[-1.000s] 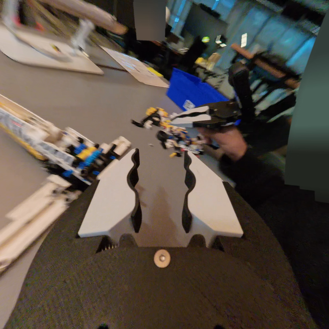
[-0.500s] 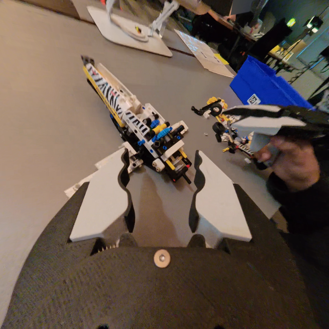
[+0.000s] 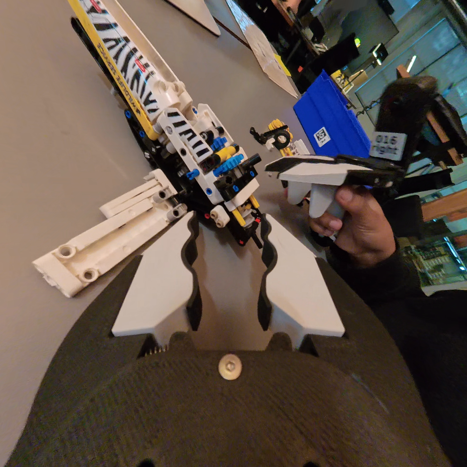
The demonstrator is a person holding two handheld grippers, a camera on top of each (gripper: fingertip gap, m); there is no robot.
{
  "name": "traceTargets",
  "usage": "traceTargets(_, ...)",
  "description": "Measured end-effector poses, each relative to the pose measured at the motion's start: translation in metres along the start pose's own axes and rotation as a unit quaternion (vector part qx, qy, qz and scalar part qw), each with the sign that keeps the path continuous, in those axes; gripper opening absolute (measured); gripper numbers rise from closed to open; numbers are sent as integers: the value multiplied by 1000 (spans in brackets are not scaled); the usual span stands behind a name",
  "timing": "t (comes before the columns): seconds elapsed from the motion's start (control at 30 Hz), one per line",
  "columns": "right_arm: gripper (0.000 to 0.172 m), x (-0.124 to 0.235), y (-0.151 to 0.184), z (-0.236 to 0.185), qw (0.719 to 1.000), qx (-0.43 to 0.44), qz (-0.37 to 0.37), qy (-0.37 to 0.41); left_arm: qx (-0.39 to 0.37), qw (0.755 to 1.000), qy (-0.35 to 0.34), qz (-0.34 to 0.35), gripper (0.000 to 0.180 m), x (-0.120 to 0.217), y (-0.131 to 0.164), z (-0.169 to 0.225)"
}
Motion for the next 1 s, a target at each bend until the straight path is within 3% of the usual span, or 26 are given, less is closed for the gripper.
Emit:
traceTargets(0.23, 20, -22, 11, 8, 988, -116, -69, -69, 38, 998, 39, -22, 27, -6, 3, -4)
traceTargets(0.33, 15, -29, 9, 10, 981, -148, -79, -101, 87, 992, 84, -18, 28, -7, 4, -10)
traceTargets(0.7, 7, -31, 5, 12, 974, -162, -98, -122, 118, 988, 97, -17, 33, -8, 2, -17)
traceTargets(0.77, 7, -32, 5, 12, 974, -163, -101, -121, 112, 989, 92, -21, 31, -9, 2, -17)
traceTargets(0.83, 6, -32, 7, 13, 973, -165, -109, -117, 105, 989, 105, -14, 14, -8, 0, -16)
traceTargets(1.0, 5, -31, 7, 13, 974, -162, -107, -118, 104, 989, 102, -16, 13, -9, -1, -17)
Point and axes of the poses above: each gripper's, where its closed fingertips meet, x back along the fingers, y out of its underside, z = x × y across the jaws, the point moved 9 cm from there along x, back along the fingers, and after that the axes turned 11 degrees about -x, right-handed, at the moved point
